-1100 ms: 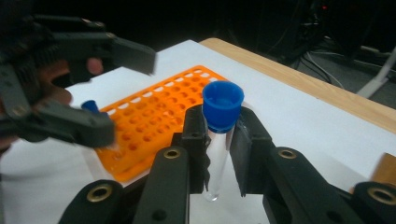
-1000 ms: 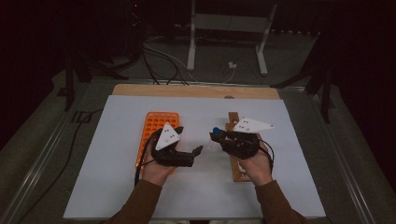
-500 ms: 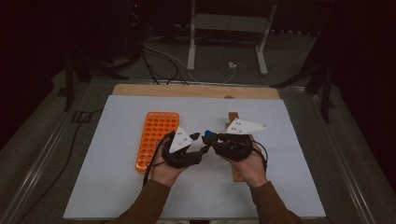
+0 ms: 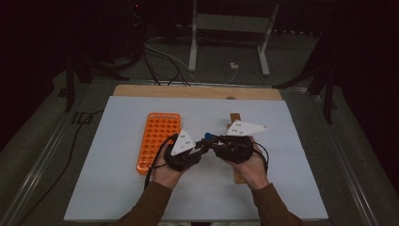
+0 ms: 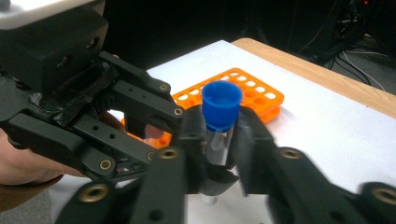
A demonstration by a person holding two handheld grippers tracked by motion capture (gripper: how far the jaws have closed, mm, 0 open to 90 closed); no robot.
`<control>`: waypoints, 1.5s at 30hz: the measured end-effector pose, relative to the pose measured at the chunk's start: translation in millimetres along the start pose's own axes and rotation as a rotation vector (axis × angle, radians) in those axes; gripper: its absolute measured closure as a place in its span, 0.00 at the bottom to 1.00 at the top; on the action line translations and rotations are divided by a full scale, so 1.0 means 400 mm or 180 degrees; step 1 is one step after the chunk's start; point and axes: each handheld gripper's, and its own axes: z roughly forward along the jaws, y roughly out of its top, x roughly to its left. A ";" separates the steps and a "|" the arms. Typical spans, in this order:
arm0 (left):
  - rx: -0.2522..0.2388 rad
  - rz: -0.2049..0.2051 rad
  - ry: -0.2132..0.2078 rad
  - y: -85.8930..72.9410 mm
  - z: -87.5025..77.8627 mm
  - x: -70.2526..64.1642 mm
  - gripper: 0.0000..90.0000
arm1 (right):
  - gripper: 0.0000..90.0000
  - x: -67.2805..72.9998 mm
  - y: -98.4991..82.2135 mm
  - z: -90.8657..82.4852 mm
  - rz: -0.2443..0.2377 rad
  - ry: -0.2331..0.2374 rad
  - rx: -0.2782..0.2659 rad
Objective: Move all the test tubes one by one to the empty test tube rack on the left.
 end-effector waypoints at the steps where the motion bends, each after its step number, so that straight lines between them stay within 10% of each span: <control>1: 0.0008 -0.0010 0.0014 -0.001 0.000 0.001 0.86 | 0.71 -0.001 0.000 -0.002 0.0016 0.0010 -0.0014; 15: -0.0126 -0.0171 0.0102 -0.004 -0.044 0.039 0.86 | 0.10 -0.075 -0.031 -0.064 0.0232 -0.0551 -0.0086; 26: -0.0198 -0.0221 0.0245 -0.014 -0.096 0.076 0.86 | 0.04 -0.110 -0.081 -0.096 0.0263 -0.0885 0.0018; 45: -0.0254 -0.0504 0.0680 -0.111 -0.235 0.163 0.86 | 0.04 -0.133 -0.130 -0.148 0.0382 -0.1039 -0.0048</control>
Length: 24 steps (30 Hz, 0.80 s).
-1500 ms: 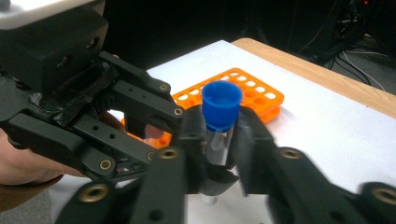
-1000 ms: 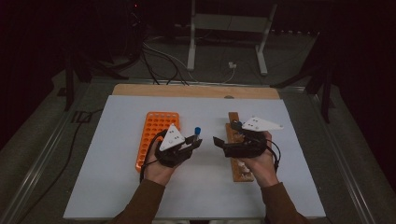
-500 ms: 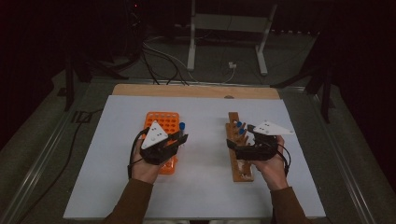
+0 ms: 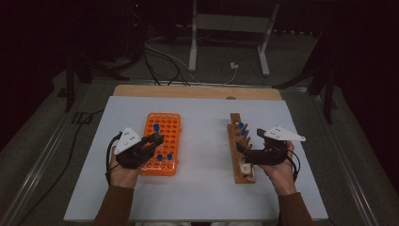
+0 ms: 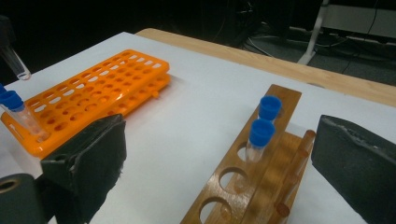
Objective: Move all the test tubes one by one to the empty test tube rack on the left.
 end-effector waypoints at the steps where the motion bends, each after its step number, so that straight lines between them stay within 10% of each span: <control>1: 0.0014 -0.0013 0.0013 -0.007 -0.003 0.005 0.86 | 0.04 -0.001 -0.003 0.000 0.0009 -0.0003 0.0000; 24: 0.0244 -0.0069 -0.0034 -0.131 -0.017 0.014 0.86 | 0.04 -0.008 -0.026 0.004 0.0067 0.0038 0.0018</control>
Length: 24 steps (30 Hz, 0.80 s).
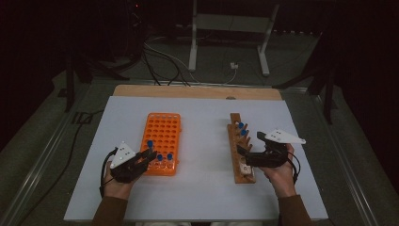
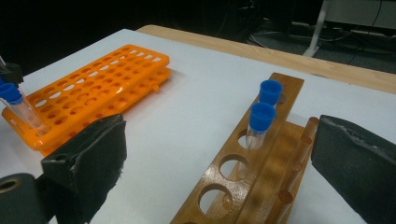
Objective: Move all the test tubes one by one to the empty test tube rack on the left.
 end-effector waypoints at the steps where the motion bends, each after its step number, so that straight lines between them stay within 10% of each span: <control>1: -0.0010 -0.0005 -0.0011 -0.001 0.000 -0.001 0.86 | 0.04 0.000 -0.001 0.001 -0.0002 0.0004 0.0004; 24: 0.0526 0.0291 -0.0035 -0.048 0.037 -0.018 0.87 | 0.06 0.002 -0.004 0.004 -0.0016 0.0078 0.0022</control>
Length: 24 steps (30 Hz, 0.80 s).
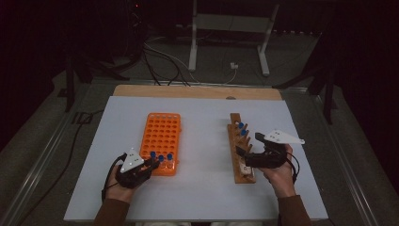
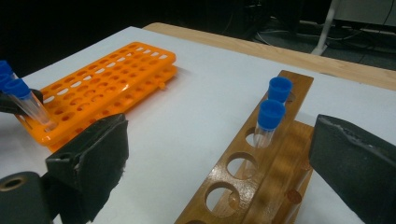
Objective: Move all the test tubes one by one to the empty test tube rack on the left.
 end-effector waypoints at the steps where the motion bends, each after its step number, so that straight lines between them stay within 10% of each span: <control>1: 0.0007 0.0000 -0.0003 0.001 0.000 0.000 0.87 | 0.06 -0.001 0.000 0.001 0.0000 -0.0001 0.0002; 24: 0.0011 -0.0001 -0.0035 0.003 -0.016 -0.002 0.86 | 0.06 -0.034 -0.011 0.043 0.0040 -0.0176 0.0128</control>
